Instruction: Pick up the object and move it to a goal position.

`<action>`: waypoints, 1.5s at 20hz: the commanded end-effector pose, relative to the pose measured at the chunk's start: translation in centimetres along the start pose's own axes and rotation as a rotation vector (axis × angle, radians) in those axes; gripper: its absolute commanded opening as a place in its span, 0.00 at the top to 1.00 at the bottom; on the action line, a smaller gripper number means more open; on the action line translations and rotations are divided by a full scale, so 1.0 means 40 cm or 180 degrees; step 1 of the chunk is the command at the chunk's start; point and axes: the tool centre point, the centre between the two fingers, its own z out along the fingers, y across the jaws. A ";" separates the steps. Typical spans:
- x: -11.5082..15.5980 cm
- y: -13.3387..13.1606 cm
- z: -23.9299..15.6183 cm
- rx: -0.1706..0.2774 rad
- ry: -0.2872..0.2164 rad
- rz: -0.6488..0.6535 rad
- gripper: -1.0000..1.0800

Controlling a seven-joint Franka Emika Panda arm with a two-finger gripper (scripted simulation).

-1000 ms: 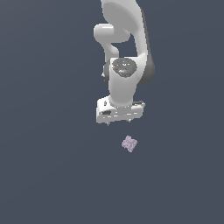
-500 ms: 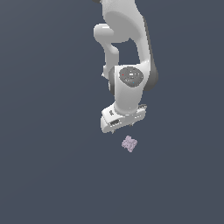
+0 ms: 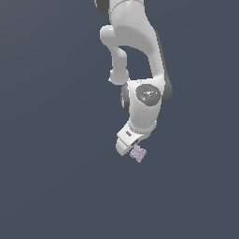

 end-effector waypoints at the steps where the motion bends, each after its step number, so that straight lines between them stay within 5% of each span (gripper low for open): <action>1: 0.017 -0.003 0.014 0.0001 0.0010 -0.0209 0.04; 12: 0.056 -0.010 0.046 0.0008 0.0036 -0.0684 0.04; 30: 0.057 -0.014 0.170 0.0008 0.0037 -0.0709 0.04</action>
